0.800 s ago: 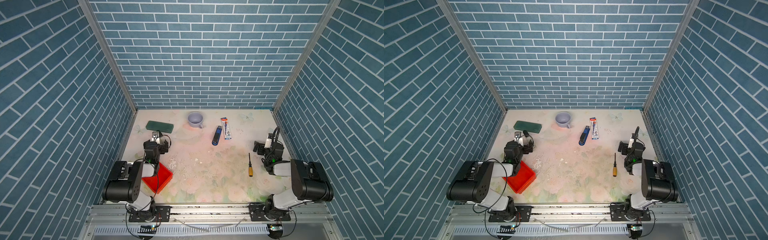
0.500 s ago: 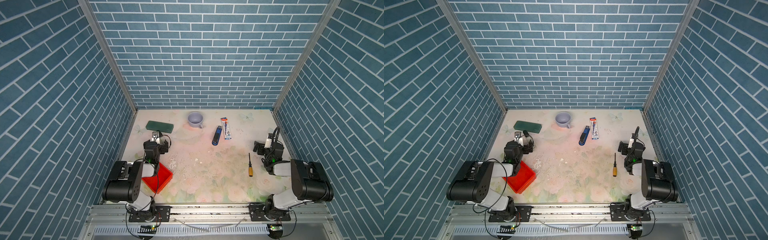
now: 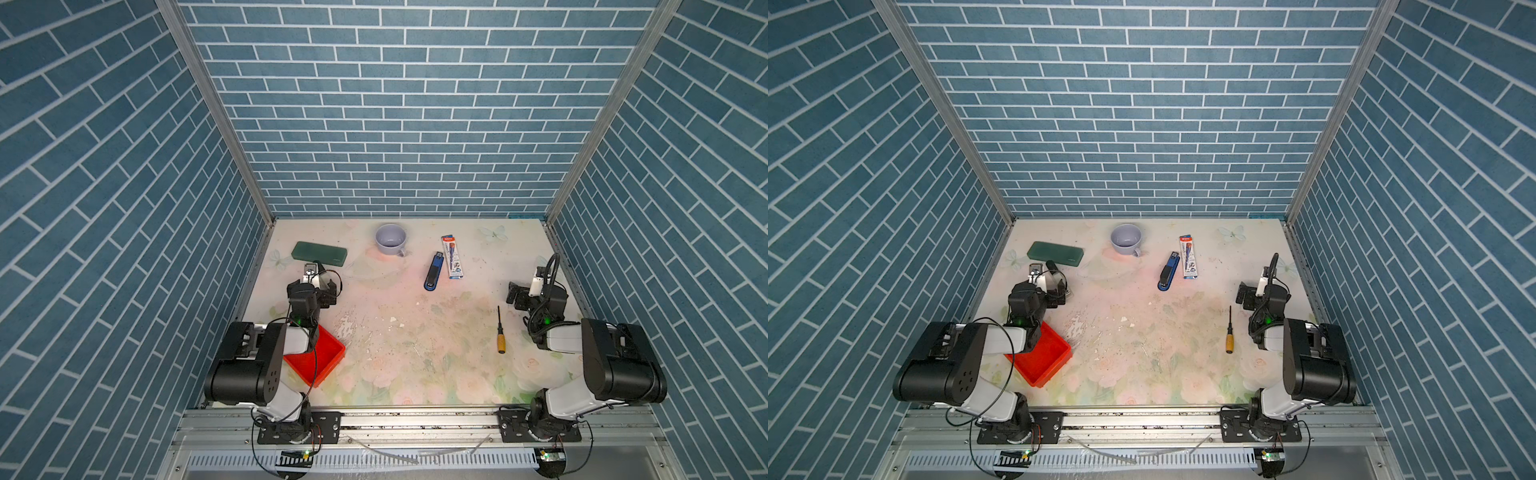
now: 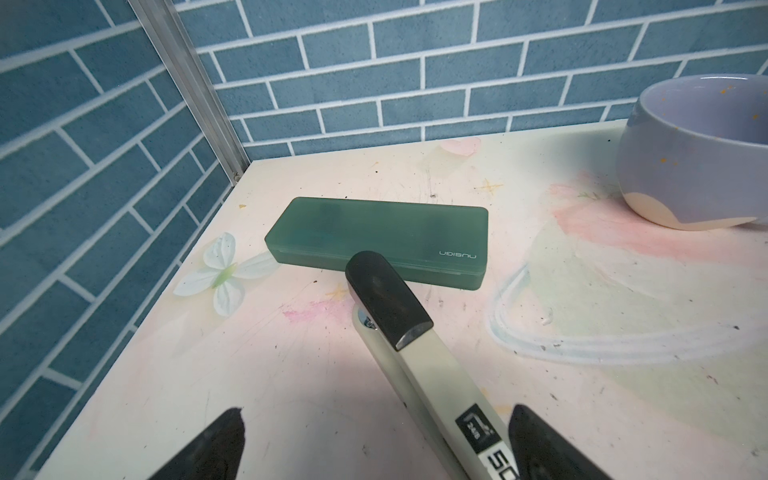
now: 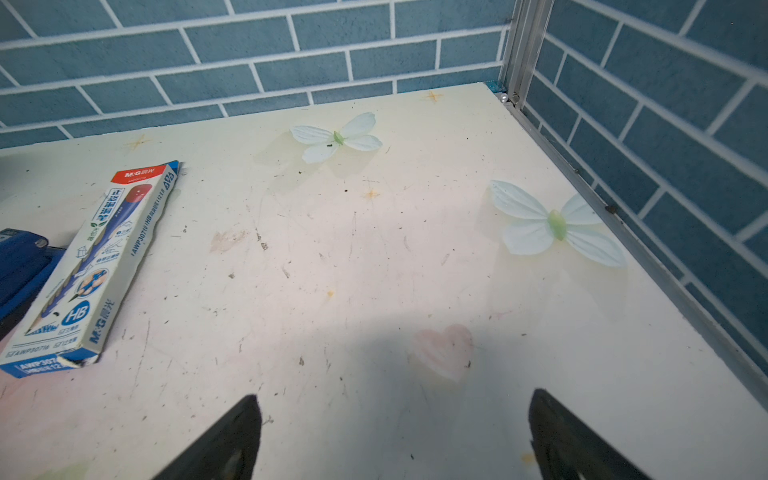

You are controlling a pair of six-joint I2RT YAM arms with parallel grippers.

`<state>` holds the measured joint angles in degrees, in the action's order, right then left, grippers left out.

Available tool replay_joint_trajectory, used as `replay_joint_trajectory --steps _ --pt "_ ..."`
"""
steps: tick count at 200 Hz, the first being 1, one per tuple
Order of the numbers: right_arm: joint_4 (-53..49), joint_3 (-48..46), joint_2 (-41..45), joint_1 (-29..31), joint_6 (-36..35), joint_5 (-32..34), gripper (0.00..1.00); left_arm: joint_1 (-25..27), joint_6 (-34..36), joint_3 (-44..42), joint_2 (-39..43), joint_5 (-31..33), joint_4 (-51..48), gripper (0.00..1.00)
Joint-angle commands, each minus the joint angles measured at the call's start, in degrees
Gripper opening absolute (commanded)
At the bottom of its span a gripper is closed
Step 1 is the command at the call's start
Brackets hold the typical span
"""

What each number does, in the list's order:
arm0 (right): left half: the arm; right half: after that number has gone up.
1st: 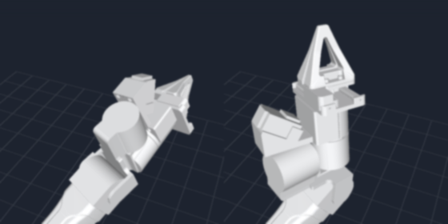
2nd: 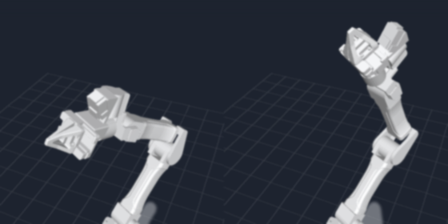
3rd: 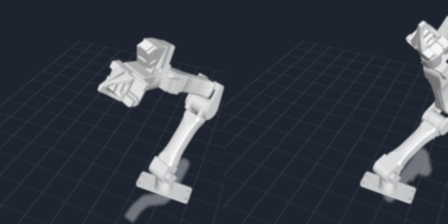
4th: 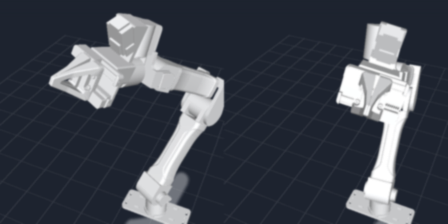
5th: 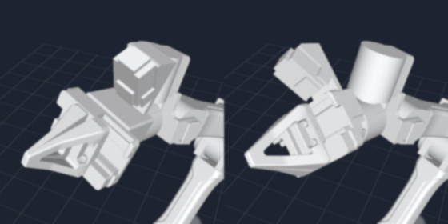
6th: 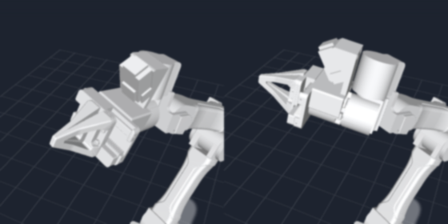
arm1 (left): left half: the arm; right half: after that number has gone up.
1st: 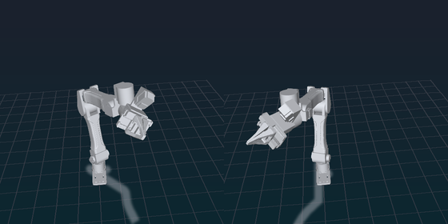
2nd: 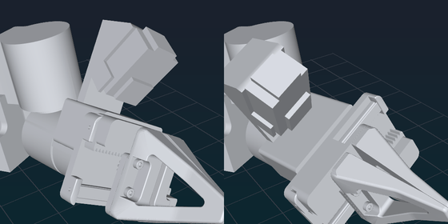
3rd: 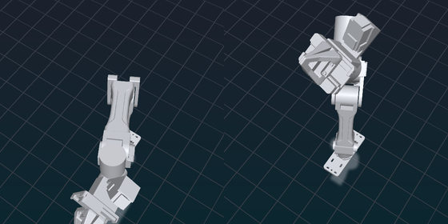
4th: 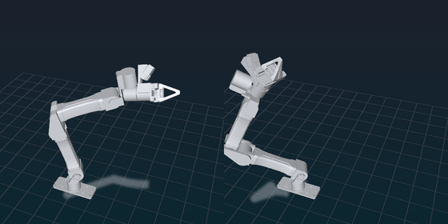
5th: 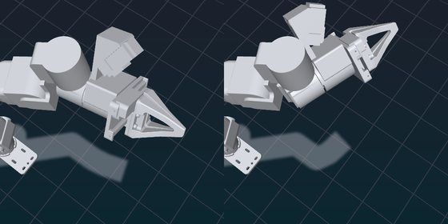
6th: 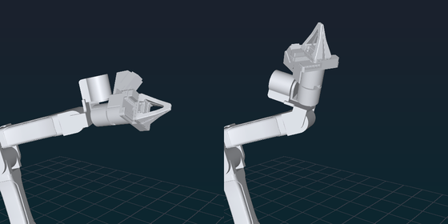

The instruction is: Put the screwdriver in the bin

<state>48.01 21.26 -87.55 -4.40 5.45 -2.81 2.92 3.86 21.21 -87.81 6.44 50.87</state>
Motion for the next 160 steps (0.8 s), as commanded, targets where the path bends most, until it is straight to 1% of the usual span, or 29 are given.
replay_joint_trajectory --steps 1,34,44,59,75,111,135,150,160 --pt "-0.27 2.21 -0.64 0.22 -2.28 -0.19 0.99 -0.28 0.36 0.62 -0.08 -0.12 -0.25 1.00" --pt "0.03 1.95 -0.50 0.17 -2.18 -0.18 0.99 -0.22 0.59 0.25 0.08 0.24 0.40 1.00" --pt "0.45 1.63 -0.15 0.19 -1.80 0.81 0.99 0.01 0.84 -0.12 0.82 0.39 0.67 1.00" --pt "-0.50 1.29 2.05 0.16 -1.18 2.22 0.99 0.62 1.43 -0.67 3.82 0.77 -0.59 1.00" --pt "-3.84 1.72 5.11 0.15 -1.53 1.78 0.99 1.75 2.87 -0.77 8.16 0.60 -4.01 1.00" --pt "-15.50 4.24 13.56 0.22 -0.12 2.13 0.99 3.58 5.49 2.39 17.70 -3.85 -16.31 1.00" --pt "-24.12 6.60 18.52 0.27 5.67 2.02 0.99 7.54 6.89 5.34 22.48 -3.76 -22.39 1.00" --pt "-32.59 9.11 20.95 0.97 11.21 6.23 0.99 10.53 8.22 7.57 24.35 -4.30 -25.40 1.00" --pt "-36.83 10.38 22.41 1.29 12.28 6.31 0.99 12.33 9.56 9.43 25.09 -5.25 -28.25 1.00"
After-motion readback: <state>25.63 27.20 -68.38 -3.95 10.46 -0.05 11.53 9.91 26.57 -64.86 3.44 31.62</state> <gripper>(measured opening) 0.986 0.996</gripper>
